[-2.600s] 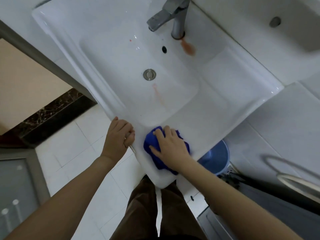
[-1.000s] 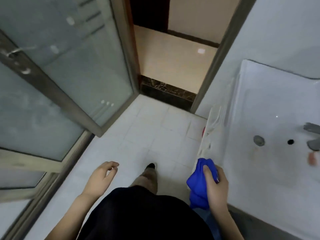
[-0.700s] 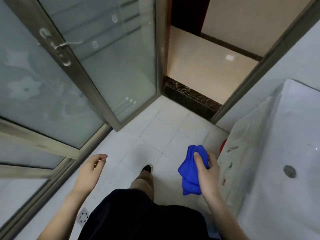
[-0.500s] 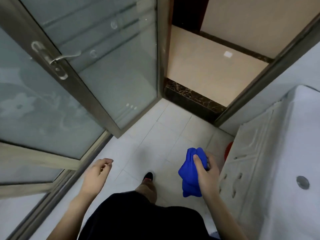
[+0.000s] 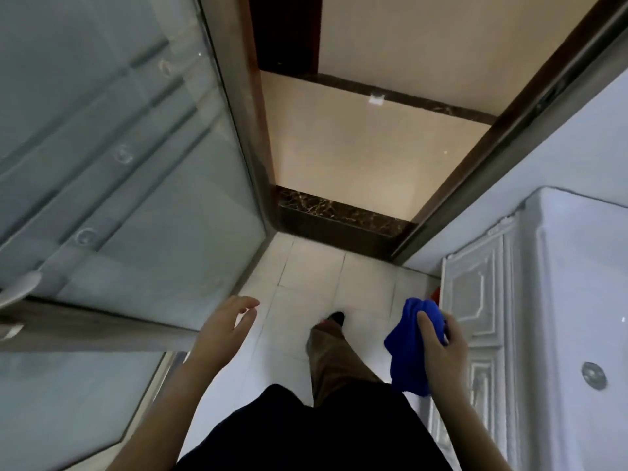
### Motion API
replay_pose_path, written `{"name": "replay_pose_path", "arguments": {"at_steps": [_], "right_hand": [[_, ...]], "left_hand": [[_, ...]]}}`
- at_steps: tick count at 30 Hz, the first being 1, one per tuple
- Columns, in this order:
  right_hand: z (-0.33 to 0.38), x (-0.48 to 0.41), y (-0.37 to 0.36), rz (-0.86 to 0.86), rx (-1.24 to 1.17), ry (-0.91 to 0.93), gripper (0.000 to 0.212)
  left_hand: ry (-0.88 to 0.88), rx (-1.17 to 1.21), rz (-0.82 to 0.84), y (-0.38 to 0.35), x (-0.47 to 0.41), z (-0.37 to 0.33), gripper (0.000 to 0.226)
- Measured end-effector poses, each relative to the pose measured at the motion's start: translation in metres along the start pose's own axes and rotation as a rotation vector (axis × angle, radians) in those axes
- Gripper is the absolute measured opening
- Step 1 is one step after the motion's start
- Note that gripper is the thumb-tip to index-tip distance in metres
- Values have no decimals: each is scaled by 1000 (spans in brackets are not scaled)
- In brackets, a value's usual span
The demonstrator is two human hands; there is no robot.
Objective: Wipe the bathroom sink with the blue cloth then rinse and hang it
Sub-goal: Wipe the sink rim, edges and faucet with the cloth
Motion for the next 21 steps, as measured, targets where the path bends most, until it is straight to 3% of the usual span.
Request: {"name": "replay_pose_path", "arguments": {"at_steps": [7,9,14,21], "right_hand": [[35,-127,-68,-36,-89,-14,11],[60,-161,-83,-34,-112,-12,3],[115,-222,-92,-104,-104,84,6],[112,-256,-76,-434,-148,54,6]], "left_hand": [[39,-33,18,19,-118,-40,18],[6,-57,11,34,-165,-66,19],[-152,-107,36,65,-281,-143,21],[-387,-160,346,28,-414,-214,18]]}}
Point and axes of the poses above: each hand's wrist, its own x-axis away from the middle knuckle, its own y-axis out of the back of the hand, z = x × y, the point moved 4 cm from there along -x, towards the middle knuckle, and after that the axes turned 15 degrees about -x, right-handed, at the moved point
